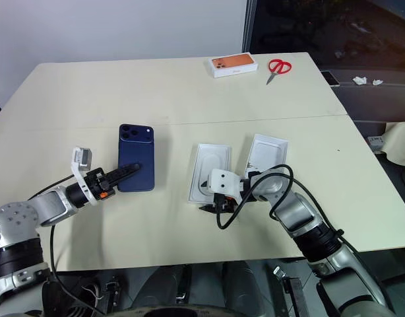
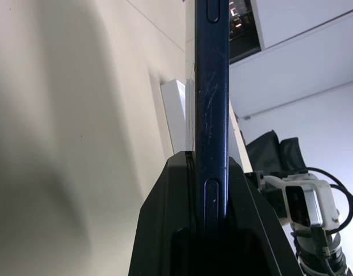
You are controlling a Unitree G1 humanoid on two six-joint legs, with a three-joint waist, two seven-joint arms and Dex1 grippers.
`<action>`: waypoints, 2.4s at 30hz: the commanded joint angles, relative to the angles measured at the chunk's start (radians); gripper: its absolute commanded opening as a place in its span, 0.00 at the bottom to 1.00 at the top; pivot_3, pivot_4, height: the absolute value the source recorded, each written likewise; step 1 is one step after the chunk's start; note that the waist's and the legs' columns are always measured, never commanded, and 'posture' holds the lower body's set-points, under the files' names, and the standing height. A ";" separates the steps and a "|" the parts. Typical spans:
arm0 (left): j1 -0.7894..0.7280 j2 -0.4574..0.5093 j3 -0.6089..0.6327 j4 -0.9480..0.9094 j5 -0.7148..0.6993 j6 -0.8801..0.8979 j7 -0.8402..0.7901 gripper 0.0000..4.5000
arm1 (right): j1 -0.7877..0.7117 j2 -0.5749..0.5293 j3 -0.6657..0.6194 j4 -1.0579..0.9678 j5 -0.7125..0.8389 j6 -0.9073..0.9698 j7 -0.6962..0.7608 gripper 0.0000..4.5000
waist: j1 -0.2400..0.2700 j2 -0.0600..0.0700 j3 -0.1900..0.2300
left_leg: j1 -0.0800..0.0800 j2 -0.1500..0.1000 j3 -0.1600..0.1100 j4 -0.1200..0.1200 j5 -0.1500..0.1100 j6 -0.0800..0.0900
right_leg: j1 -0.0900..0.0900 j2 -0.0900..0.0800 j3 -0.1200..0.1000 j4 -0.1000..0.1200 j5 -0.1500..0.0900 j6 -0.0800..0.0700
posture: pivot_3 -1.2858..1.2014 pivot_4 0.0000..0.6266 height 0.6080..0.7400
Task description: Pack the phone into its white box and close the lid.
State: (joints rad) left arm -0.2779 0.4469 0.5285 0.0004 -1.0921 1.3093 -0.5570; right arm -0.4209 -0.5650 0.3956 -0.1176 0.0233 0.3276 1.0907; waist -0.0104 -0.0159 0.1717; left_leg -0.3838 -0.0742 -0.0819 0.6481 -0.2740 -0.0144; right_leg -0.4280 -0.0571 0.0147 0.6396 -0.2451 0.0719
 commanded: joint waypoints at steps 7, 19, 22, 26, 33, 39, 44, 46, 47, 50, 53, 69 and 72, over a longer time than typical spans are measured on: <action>-0.011 0.011 0.008 -0.015 -0.049 -0.005 0.013 0.00 | -0.004 -0.013 0.014 -0.016 -0.018 -0.029 0.012 0.14 | -0.003 -0.001 -0.001 | 0.000 0.000 0.000 0.000 0.000 0.000 | 0.000 0.000 0.000 0.000 0.000 0.000 | 0.52 0.24 1.00; -0.017 0.025 0.010 0.010 -0.066 -0.013 0.010 0.00 | -0.026 0.085 0.031 -0.030 -0.008 -0.053 -0.034 0.11 | -0.004 -0.001 -0.001 | 0.000 0.000 0.000 0.000 0.000 0.000 | 0.000 0.000 0.000 0.000 0.000 0.000 | 0.52 0.24 1.00; -0.029 0.024 0.006 0.019 -0.068 -0.015 0.013 0.00 | -0.030 0.156 0.068 -0.034 -0.014 -0.033 -0.060 0.11 | -0.003 -0.001 -0.001 | 0.000 0.001 0.000 0.000 0.000 0.000 | -0.001 0.001 0.000 0.000 0.000 0.000 | 0.52 0.24 1.00; -0.044 0.017 0.009 0.020 -0.077 -0.013 0.030 0.00 | -0.050 0.212 0.094 0.023 -0.060 -0.030 -0.122 0.11 | 0.000 -0.001 -0.001 | -0.001 0.000 0.000 0.000 0.001 -0.001 | -0.001 0.000 0.000 0.000 0.000 0.000 | 0.52 0.24 1.00; -0.051 0.007 0.014 0.020 -0.103 -0.008 0.067 0.00 | -0.088 0.260 0.078 0.093 -0.045 -0.005 -0.156 0.42 | -0.002 -0.001 -0.001 | -0.001 0.000 -0.001 0.000 0.001 -0.002 | -0.001 0.000 0.000 0.000 0.000 0.000 | 0.52 0.24 1.00; -0.061 -0.019 0.002 0.019 -0.118 -0.011 0.121 0.00 | -0.112 0.261 -0.014 -0.017 0.079 0.099 -0.126 0.98 | -0.002 -0.001 -0.001 | -0.001 0.000 -0.001 0.000 0.001 -0.002 | -0.002 0.001 0.000 0.001 0.000 0.000 | 0.52 0.24 1.00; -0.084 -0.093 -0.022 -0.013 -0.168 0.004 0.188 0.00 | -0.139 0.169 -0.166 -0.086 0.220 0.210 -0.072 0.98 | 0.004 -0.001 -0.001 | -0.001 0.000 -0.001 0.001 0.000 0.000 | -0.001 0.000 -0.001 0.000 0.000 0.000 | 0.52 0.24 1.00; -0.090 -0.115 -0.035 -0.019 -0.168 -0.003 0.213 0.00 | -0.138 0.117 -0.203 -0.071 0.231 0.204 -0.064 0.98 | 0.007 -0.002 -0.001 | -0.002 -0.001 -0.002 0.001 0.000 0.000 | 0.000 0.000 -0.001 -0.001 0.000 0.000 | 0.52 0.24 1.00; -0.092 -0.122 -0.040 -0.019 -0.168 -0.006 0.221 0.00 | -0.137 0.097 -0.213 -0.064 0.230 0.197 -0.062 0.98 | 0.006 -0.002 -0.001 | -0.002 -0.001 -0.002 0.002 0.000 0.001 | 0.000 0.000 -0.001 -0.001 0.000 0.000 | 0.52 0.24 1.00; -0.081 -0.117 -0.084 -0.004 -0.129 -0.006 0.220 0.00 | -0.121 0.035 -0.239 -0.039 0.231 0.173 -0.045 0.98 | -0.002 -0.002 -0.001 | -0.002 -0.001 -0.001 0.001 0.000 0.001 | 0.000 0.000 -0.001 -0.001 0.000 0.000 | 0.52 0.24 1.00; -0.081 -0.122 -0.108 0.020 -0.133 0.006 0.214 0.30 | -0.103 0.006 -0.234 -0.041 0.222 0.157 -0.050 0.99 | -0.005 -0.002 0.000 | -0.002 0.000 -0.001 0.000 0.000 0.001 | -0.001 0.001 -0.001 -0.001 0.000 0.000 | 0.52 0.24 1.00; -0.120 -0.024 -0.137 -0.039 -0.139 0.032 0.199 0.98 | -0.119 0.031 -0.207 -0.008 0.209 0.116 -0.102 0.99 | -0.002 -0.002 -0.001 | -0.002 0.000 -0.001 0.001 0.000 0.000 | -0.001 0.000 -0.001 0.000 0.000 0.000 | 0.52 0.24 1.00; -0.099 0.009 -0.122 -0.072 -0.152 0.031 0.186 0.98 | -0.122 0.032 -0.202 0.007 0.203 0.102 -0.101 0.99 | -0.001 -0.001 0.000 | -0.002 0.000 -0.001 0.001 0.000 0.000 | -0.001 0.000 -0.001 0.000 0.000 0.000 | 0.52 0.24 1.00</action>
State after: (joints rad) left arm -0.3873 0.4404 0.3808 -0.0286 -1.2120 1.3432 -0.3526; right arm -0.5219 -0.5305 0.2020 -0.1002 0.2255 0.4545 0.9892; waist -0.0115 -0.0174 0.1712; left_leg -0.3856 -0.0742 -0.0831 0.6486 -0.2738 -0.0145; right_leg -0.4290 -0.0567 0.0137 0.6390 -0.2449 0.0719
